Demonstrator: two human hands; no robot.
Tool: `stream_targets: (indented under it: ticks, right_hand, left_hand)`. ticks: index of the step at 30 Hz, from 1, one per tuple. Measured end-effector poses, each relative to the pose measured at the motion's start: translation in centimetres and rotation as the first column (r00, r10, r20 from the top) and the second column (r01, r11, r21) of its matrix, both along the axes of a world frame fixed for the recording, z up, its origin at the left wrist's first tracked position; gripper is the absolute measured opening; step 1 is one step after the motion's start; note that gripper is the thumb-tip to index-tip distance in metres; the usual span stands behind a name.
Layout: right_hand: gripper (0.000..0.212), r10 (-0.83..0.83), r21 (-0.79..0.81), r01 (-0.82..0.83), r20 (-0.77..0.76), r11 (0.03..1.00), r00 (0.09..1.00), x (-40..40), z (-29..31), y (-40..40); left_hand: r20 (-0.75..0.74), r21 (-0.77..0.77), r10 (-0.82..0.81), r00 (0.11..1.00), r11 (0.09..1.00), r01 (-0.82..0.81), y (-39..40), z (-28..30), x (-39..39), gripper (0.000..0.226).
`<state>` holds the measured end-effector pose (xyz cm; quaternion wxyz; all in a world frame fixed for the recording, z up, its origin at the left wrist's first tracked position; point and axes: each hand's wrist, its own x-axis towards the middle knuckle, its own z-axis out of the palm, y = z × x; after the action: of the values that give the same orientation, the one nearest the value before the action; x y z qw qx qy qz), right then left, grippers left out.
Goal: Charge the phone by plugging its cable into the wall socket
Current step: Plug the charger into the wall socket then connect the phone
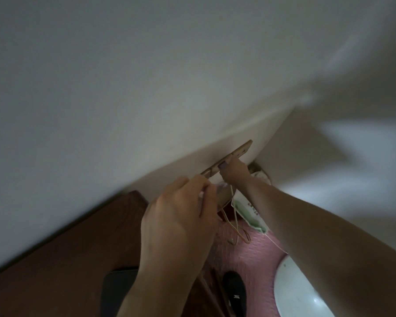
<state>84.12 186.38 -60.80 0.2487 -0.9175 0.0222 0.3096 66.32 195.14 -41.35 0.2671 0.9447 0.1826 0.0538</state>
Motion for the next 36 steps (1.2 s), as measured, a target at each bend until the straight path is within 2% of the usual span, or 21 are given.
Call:
stream_targets:
  ticks: [1,3,4,5,7,8,10,12,13,15,17,19,21,22,24,26,28,31,34,36]
  right_hand:
    - [0.038,-0.149,0.055,0.148,0.019,0.987,0.989,-0.5,2.0,-0.2]
    - [0.024,-0.459,0.256,0.419,0.121,0.871,0.88,-1.9,6.5,-1.0]
    - [0.019,-0.539,0.333,0.478,0.121,0.813,0.833,-2.9,9.1,-1.4]
    - [0.024,-0.571,0.394,0.506,0.061,0.767,0.819,-4.2,11.9,-1.6]
    - [0.047,-0.526,0.468,0.58,-0.256,0.666,0.811,-7.6,17.3,-1.5]
    - [0.058,-0.436,0.47,0.613,-0.437,0.635,0.787,-9.6,19.8,-1.2]
    - [0.073,-0.202,0.474,0.673,-0.712,0.568,0.672,-13.1,24.0,-0.5]
    - [0.064,-0.03,0.515,0.756,-0.819,0.403,0.574,-15.6,27.2,-0.2]
    - [0.052,-0.028,0.505,0.801,-0.841,0.322,0.541,-16.4,28.5,-0.1]
    - [0.031,-0.158,0.469,0.848,-0.844,0.248,0.513,-17.6,30.5,0.0]
    - [0.03,-0.305,0.492,0.838,-0.781,0.236,0.545,-18.4,31.5,0.0]
    - [0.033,-0.405,0.54,0.799,-0.689,0.265,0.601,-18.9,32.3,-0.4]
    - [0.035,-0.43,0.595,0.734,-0.598,0.327,0.676,-19.5,33.2,-0.9]
    - [0.034,-0.425,0.628,0.679,-0.533,0.381,0.732,-19.7,33.7,-1.1]
    - [0.027,-0.406,0.688,0.558,-0.395,0.464,0.824,-20.3,34.5,-1.2]
    - [0.023,-0.39,0.74,0.484,-0.32,0.467,0.864,-20.7,35.4,-1.4]
    - [0.021,-0.363,0.776,0.418,-0.261,0.472,0.894,-21.0,36.1,-1.8]
    - [0.021,-0.335,0.786,0.316,-0.147,0.532,0.931,-21.5,37.0,-2.6]
    - [0.022,-0.317,0.781,0.261,-0.086,0.568,0.945,-21.5,37.5,-3.1]
    - [0.021,-0.305,0.785,0.244,-0.073,0.57,0.949,-21.6,37.8,-3.2]
  left_hand:
    - [0.028,-0.044,0.029,0.999,0.999,-0.028,0.4,0.6,-0.2,0.021]
    - [0.076,-0.168,0.114,0.991,0.981,-0.1,1.0,2.3,-0.8,0.016]
    - [0.087,-0.239,0.16,0.983,0.962,-0.135,1.1,3.2,-1.2,0.015]
    - [0.09,-0.298,0.197,0.976,0.941,-0.162,1.1,4.2,-1.7,0.015]
    - [0.104,-0.373,0.237,0.966,0.91,-0.183,1.0,6.3,-3.0,0.015]
    - [0.107,-0.39,0.238,0.965,0.903,-0.18,0.9,7.2,-3.8,0.014]
    - [0.075,-0.378,0.193,0.978,0.913,-0.151,0.8,8.8,-5.7,0.012]
    - [-0.01,-0.319,0.127,0.992,0.94,-0.124,0.5,10.0,-7.8,0.013]
    - [-0.048,-0.308,0.104,0.993,0.945,-0.114,0.3,10.5,-9.0,0.014]
    - [-0.071,-0.353,0.087,0.994,0.929,-0.106,-0.1,11.0,-11.3,0.016]
    - [-0.077,-0.349,0.063,0.995,0.933,-0.087,-0.2,10.8,-13.1,0.018]
    - [-0.069,-0.322,0.042,0.997,0.945,-0.062,0.0,9.9,-14.5,0.019]
    - [-0.025,-0.303,0.117,0.993,0.946,-0.119,0.6,8.6,-15.5,0.024]
    - [-0.043,-0.286,0.202,0.978,0.936,-0.206,0.9,7.8,-15.9,0.03]
    - [-0.213,-0.256,0.377,0.901,0.869,-0.424,1.5,6.4,-16.4,0.047]
    - [-0.413,-0.184,0.412,0.812,0.836,-0.518,1.8,5.2,-16.3,0.07]
    - [-0.494,-0.089,0.391,0.776,0.865,-0.493,1.4,4.1,-16.2,0.088]
    - [-0.473,0.005,0.398,0.786,0.893,-0.45,1.0,3.2,-15.6,0.096]
    - [-0.506,-0.001,0.379,0.774,0.898,-0.441,1.2,3.0,-14.7,0.102]
    - [-0.516,-0.069,0.341,0.786,0.898,-0.435,1.3,3.3,-14.2,0.098]
